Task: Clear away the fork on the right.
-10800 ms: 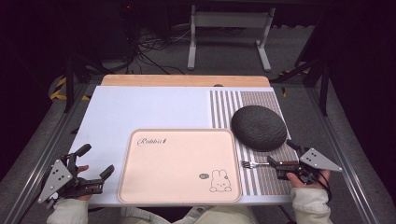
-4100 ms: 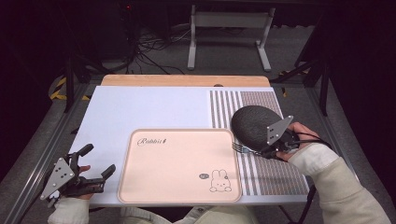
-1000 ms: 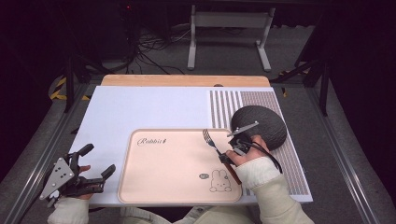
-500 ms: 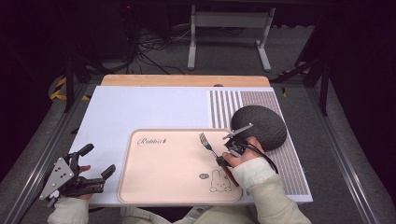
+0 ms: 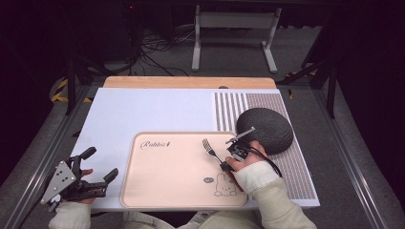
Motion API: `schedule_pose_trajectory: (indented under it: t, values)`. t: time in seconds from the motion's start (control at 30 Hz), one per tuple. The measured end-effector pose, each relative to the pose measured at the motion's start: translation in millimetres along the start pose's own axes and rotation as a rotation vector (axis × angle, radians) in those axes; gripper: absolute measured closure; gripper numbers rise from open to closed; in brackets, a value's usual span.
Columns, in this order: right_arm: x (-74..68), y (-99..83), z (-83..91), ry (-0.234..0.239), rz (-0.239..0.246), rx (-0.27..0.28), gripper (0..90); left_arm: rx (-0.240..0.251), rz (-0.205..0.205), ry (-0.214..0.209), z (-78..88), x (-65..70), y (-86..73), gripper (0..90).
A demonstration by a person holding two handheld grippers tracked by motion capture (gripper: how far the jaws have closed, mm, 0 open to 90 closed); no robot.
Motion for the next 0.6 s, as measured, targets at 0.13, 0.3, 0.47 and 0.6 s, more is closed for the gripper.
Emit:
schedule_pose_trajectory:
  t: [0.13,0.3,0.47,0.6]
  values:
    - [0.9,-0.7,-2.2,0.0,0.004,-0.004,78.1,0.0,0.0,0.0,-0.1,0.1,0.0,1.4]
    - [0.5,-1.5,-3.8,0.0,-0.003,-0.013,78.1,0.0,-0.001,-0.001,-0.1,0.1,0.0,1.4]
    - [0.5,-1.9,-5.2,-0.002,-0.002,-0.016,77.8,0.001,0.0,-0.001,0.0,0.0,0.1,1.4]
    - [0.2,-1.4,-5.5,-0.004,0.003,-0.01,75.0,0.003,0.004,0.001,-0.1,0.2,0.2,1.4]
Point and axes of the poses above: each handheld gripper's, and its own axes: z roughly backward along the jaws, y roughly out of its top, x roughly to its right, the point moved 6 cm from there along -z, roughly forward along the jaws, and after that the axes turned 8 degrees about x, right-handed, at the moved point
